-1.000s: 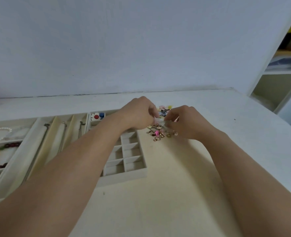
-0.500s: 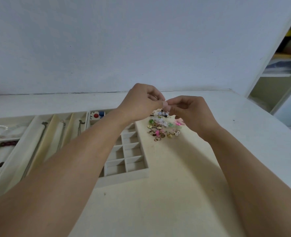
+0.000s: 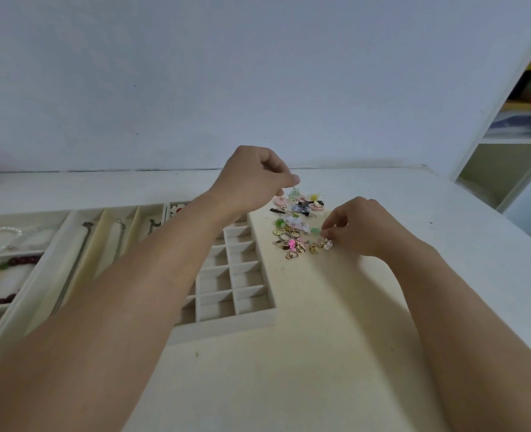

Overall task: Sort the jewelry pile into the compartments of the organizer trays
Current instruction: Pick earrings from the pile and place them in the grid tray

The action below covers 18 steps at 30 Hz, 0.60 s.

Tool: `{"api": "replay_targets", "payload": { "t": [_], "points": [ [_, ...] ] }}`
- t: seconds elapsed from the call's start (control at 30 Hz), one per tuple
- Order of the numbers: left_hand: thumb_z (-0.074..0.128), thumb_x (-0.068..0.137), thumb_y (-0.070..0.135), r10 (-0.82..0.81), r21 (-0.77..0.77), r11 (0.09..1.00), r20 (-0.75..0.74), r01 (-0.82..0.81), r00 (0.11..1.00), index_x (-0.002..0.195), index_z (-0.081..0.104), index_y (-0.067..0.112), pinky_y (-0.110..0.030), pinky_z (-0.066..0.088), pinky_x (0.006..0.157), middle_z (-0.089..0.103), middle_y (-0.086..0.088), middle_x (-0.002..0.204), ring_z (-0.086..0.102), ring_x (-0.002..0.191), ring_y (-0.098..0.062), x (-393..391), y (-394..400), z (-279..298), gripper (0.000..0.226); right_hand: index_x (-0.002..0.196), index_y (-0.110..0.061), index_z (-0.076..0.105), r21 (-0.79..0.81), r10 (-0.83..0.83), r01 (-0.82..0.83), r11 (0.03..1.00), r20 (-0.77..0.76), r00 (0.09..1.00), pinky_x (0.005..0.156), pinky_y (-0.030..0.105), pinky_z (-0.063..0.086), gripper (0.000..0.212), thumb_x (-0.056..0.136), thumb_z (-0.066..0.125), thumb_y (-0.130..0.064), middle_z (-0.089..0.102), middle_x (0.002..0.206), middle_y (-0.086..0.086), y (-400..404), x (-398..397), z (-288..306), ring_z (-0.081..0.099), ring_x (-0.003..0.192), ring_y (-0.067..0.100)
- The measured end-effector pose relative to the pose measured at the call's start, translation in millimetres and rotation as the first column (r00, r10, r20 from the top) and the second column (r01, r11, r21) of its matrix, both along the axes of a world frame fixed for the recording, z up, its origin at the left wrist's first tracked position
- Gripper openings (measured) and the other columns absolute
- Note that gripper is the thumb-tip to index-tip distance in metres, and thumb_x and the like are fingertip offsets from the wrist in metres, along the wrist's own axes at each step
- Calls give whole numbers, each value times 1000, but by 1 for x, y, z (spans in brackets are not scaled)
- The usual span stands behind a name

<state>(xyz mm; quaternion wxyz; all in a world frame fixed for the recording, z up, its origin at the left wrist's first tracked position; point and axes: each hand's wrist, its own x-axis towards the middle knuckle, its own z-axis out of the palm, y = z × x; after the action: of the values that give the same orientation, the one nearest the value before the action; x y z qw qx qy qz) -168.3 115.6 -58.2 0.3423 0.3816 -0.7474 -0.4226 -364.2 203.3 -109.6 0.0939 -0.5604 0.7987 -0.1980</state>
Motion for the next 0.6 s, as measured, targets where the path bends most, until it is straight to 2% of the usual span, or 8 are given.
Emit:
{"api": "replay_targets", "payload": {
  "t": [0.1,0.2,0.3,0.37,0.47,0.53,0.6],
  "points": [
    [80,83,18,9,-11,1000,5,-9,1000,87,71,9,-11,48,52,76,-6,85,74,72,-11,4,-1,0,13,86,-23,77,16,5,-5,1000,4,1000,59,22,42,4,87,74,-20,67,79,-8,-1,0,-2,59,74,7],
    [79,83,13,5,-5,1000,14,-5,1000,86,72,11,-10,45,51,76,-4,82,74,68,-11,9,-3,0,8,90,-22,73,18,16,-15,1000,-29,999,75,30,49,9,93,66,-18,65,88,-11,-1,0,0,60,87,14],
    [76,84,13,6,-19,1000,40,-5,999,88,73,11,-9,44,52,75,-3,81,67,62,-6,14,-3,1,6,95,-22,66,-78,6,-10,997,-44,999,80,37,51,10,99,57,-19,67,94,-10,1,3,6,60,88,14],
    [76,86,17,-10,-42,999,82,13,997,91,74,13,-13,44,58,75,-1,80,63,60,-3,18,-4,2,7,95,-23,63,-179,44,-44,983,-4,999,72,32,51,9,100,57,-20,68,90,-9,2,8,12,62,82,12],
    [78,85,24,-49,-65,996,154,60,987,94,75,17,-18,41,60,72,0,78,57,57,1,26,-5,4,12,93,-25,66,-312,139,-107,944,83,987,60,18,47,9,96,64,-17,66,86,-12,7,23,22,61,72,10],
    [81,83,27,-91,-76,991,207,109,974,98,76,19,-17,40,60,70,3,78,53,52,5,30,-4,5,17,91,-26,68,-384,187,-130,914,117,975,58,15,45,12,93,69,-14,67,81,-11,10,33,26,59,67,9],
    [82,82,28,-132,-79,984,256,157,958,100,77,21,-15,42,63,70,6,80,56,58,6,35,-3,9,20,89,-27,69,-436,222,-147,888,126,967,60,11,43,15,89,73,-12,68,79,-13,11,46,30,57,66,4]
  ]
}}
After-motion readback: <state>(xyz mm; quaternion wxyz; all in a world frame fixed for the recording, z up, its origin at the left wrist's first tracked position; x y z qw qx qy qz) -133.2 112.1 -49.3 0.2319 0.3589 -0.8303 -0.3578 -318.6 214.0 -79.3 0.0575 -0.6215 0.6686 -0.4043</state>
